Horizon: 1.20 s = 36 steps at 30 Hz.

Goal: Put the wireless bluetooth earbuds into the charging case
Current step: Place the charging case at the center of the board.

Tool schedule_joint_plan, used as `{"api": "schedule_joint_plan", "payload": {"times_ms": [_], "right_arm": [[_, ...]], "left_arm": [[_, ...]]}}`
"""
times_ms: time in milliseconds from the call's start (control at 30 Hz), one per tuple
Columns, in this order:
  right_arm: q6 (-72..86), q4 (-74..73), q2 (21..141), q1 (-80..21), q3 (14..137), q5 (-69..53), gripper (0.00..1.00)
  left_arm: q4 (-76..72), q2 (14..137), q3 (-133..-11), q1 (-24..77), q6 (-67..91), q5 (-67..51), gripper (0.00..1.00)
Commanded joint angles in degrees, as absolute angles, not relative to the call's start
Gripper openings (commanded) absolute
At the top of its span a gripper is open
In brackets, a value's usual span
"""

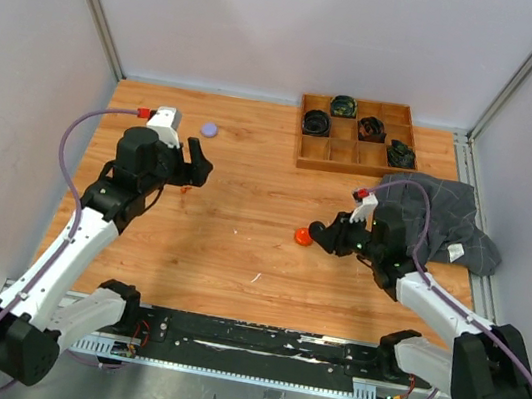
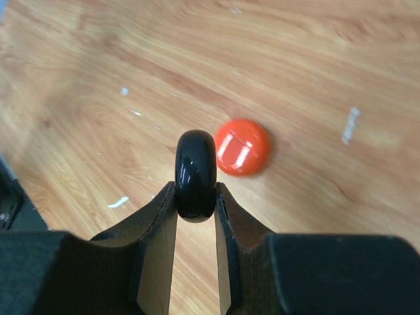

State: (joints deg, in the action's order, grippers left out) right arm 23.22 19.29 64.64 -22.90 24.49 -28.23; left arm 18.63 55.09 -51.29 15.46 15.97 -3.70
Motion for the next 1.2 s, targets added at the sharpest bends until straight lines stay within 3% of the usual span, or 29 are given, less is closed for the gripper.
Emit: {"api": "schedule_joint_plan", "payload": {"times_ms": [0,233,400,533,700,1167], "right_arm": [[22.6,7.2,64.7,-19.6,25.9,-24.1,0.03],[25.9,6.5,73.7,-18.7,28.7,-24.9,0.10],[27.9,7.4,80.9,-18.7,32.7,-27.9,0.15],[28.7,7.5,83.2,-18.7,33.9,-27.9,0.26],[28.4,5.0,82.9,-17.9,33.8,-24.9,0.41],[22.4,-2.2,74.2,-16.9,34.2,-18.3,0.60]], "left_arm": [[18.3,52.7,-47.8,14.6,13.4,8.8,0.82],[18.5,50.8,-45.8,13.3,14.1,14.6,0.93],[18.6,49.7,-45.4,12.3,14.3,16.1,0.94],[18.5,49.2,-45.4,11.7,14.5,17.1,0.94],[18.0,48.3,-44.9,11.4,14.6,17.8,0.94],[17.1,47.3,-44.6,11.1,15.3,19.0,0.96]]}}
